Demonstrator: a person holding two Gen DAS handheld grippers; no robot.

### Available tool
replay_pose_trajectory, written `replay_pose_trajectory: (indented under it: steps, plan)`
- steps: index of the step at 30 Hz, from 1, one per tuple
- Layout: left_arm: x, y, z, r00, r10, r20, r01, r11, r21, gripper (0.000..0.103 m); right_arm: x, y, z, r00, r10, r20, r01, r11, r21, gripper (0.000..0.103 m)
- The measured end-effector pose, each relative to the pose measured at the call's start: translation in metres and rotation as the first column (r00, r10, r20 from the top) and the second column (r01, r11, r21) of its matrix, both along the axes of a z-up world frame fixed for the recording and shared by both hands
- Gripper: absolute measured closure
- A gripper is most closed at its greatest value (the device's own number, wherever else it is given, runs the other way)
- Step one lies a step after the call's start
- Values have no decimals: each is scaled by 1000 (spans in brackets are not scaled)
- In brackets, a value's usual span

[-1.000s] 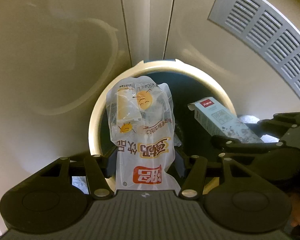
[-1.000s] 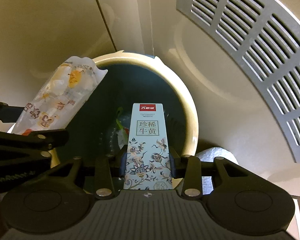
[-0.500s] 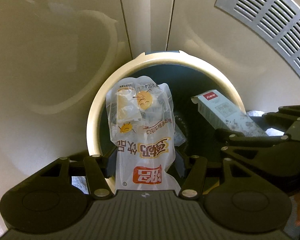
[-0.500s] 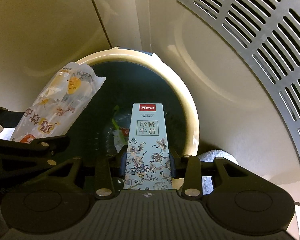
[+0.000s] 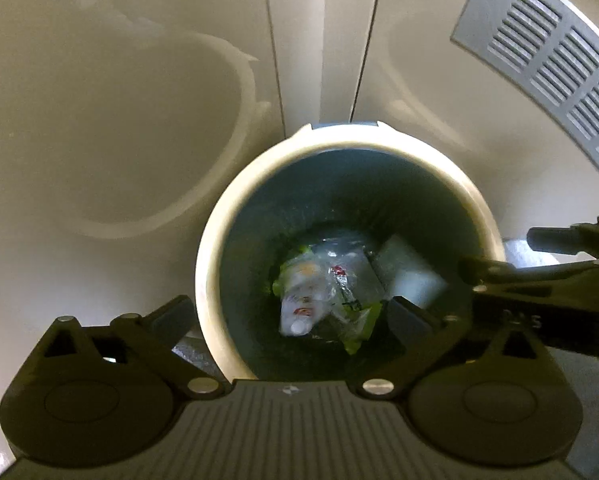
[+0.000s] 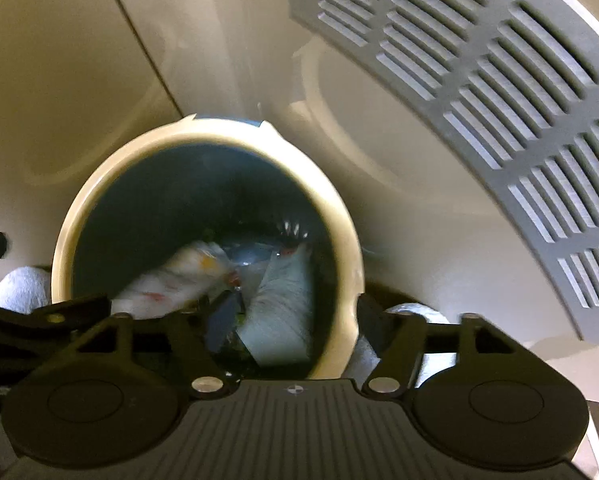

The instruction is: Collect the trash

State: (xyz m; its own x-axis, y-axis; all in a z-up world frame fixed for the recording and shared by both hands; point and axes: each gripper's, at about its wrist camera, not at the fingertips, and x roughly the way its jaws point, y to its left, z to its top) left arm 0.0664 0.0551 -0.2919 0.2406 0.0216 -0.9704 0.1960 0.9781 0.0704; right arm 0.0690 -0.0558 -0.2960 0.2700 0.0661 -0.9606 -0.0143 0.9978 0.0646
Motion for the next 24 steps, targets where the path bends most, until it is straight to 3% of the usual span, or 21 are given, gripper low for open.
replay_pose_trajectory:
  steps: [5,14,24]
  plan:
    - [-13,5,24,1000,-12,14,12,1000,-7,0,-13,-4,26,1000,16,23,-17,999,28,22]
    - [-80,24,105,981,-13,194,15,1000,-9,0,-67,-5,115,976,85,200,-102,992,77,11]
    - [-134,26,140,951,6,309,-22,999,49,0,-118,-8,155,937,130,325,-155,986,55,8]
